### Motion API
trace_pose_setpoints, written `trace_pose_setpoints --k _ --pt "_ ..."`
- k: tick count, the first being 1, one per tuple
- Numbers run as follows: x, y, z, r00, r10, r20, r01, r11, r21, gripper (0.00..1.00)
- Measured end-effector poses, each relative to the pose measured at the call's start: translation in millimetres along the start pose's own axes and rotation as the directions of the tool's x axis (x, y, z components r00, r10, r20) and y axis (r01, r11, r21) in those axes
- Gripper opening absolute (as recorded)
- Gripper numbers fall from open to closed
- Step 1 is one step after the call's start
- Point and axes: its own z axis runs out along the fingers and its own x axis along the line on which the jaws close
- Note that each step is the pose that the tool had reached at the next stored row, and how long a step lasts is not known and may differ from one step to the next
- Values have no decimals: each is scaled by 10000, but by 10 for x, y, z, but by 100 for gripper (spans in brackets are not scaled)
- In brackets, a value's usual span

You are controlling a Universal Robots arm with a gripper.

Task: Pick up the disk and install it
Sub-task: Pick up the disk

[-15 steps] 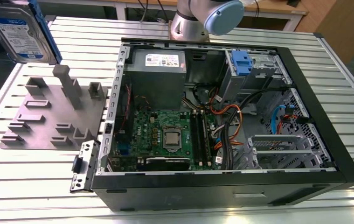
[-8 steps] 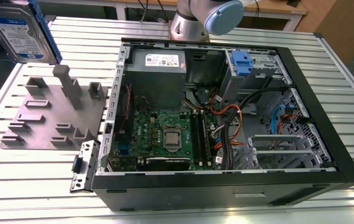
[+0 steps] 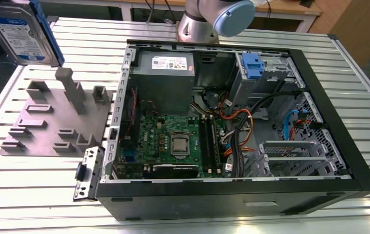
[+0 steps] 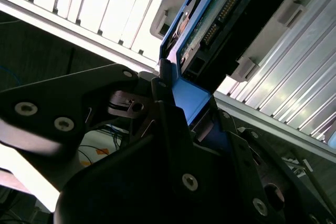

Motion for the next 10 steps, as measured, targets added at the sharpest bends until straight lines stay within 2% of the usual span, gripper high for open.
trace_pose_setpoints --k 10 --pt "-1 0 -29 10000 0 0 0 10000 0 37"
